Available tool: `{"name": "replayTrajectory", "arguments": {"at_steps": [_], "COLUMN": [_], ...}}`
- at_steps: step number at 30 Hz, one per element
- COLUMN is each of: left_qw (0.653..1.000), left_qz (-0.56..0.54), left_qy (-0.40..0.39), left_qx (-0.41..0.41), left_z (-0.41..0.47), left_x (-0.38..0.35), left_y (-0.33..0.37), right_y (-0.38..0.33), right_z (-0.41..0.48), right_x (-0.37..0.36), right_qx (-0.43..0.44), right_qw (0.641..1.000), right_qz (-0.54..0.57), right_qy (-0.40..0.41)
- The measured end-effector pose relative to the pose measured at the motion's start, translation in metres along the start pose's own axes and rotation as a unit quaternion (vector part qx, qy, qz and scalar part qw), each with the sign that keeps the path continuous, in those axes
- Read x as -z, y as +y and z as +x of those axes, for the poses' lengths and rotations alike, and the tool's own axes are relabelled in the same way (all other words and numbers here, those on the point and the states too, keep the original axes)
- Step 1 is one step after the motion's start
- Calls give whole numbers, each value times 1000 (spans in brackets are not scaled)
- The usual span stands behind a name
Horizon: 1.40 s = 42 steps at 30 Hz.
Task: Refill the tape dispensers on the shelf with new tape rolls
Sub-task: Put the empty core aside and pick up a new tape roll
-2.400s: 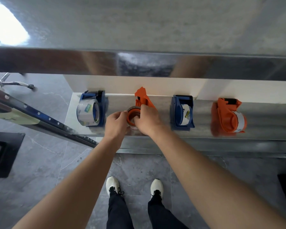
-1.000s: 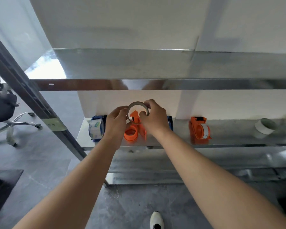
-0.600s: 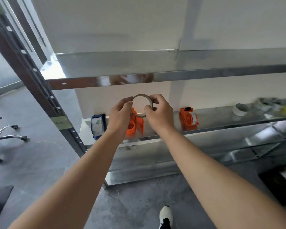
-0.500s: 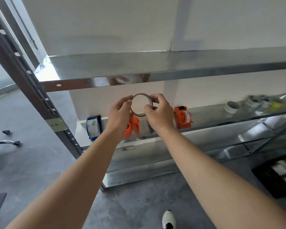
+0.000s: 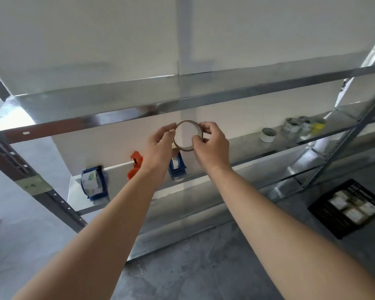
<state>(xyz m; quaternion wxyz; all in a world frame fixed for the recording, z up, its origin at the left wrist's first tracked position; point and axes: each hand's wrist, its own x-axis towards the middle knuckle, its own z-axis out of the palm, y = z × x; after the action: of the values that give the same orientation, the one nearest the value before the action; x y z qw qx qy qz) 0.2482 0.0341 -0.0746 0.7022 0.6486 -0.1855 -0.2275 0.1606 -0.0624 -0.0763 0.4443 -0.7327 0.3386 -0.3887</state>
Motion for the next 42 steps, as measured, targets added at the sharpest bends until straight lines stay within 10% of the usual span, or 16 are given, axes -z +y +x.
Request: {"name": "replayTrajectory", "arguments": {"at_steps": [24, 42], "left_qw": [998, 992], "left_qz": [-39, -18], "left_qy": [15, -48], "left_qx": [53, 118], "left_z": [16, 162], "left_x": [-275, -392], "left_y": [-45, -110], "right_y": [130, 243], "right_z": [127, 270], "right_x": [209, 224], "right_qx": [-44, -98], "right_qw": [999, 994], "right_qz": [13, -35], "right_qy": [0, 41]}}
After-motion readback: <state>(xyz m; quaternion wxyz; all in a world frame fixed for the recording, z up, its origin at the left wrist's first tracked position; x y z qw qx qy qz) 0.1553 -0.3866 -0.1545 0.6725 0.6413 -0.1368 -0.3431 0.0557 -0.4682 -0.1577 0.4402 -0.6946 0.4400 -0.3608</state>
